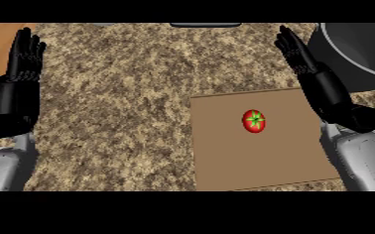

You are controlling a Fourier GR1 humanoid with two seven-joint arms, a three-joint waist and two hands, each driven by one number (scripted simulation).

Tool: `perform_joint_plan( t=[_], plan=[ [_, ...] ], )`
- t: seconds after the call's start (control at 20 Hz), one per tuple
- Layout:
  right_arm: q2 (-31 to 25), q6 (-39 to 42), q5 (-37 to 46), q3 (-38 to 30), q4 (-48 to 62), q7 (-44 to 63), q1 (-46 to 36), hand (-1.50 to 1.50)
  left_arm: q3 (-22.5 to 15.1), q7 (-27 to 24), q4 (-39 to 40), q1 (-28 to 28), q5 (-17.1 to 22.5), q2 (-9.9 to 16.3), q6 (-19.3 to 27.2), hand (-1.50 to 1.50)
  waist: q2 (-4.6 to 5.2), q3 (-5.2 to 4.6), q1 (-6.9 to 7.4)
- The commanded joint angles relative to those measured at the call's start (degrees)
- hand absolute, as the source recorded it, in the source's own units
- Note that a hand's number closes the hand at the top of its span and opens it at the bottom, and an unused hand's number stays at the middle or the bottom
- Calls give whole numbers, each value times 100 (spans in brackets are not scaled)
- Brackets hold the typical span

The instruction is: Pick the tomato from the tray and place it in the pot

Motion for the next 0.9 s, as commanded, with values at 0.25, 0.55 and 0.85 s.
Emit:
perform_joint_plan(
  t=[0.25,0.55,0.85],
  plan=[
    [442,-925,500,336,720,1351,878,150,-1222,1232,1015,921,279,-503,-963,0,55,43,-143],
    [1060,-3944,2283,-123,50,-207,1149,-150,-1369,1446,1238,1080,420,-665,-1121,0,-49,69,-277],
    [1312,-4469,3766,1032,-1807,1063,2327,-150,-1377,1639,1194,905,389,-682,-1344,0,-65,49,-17]
  ],
)
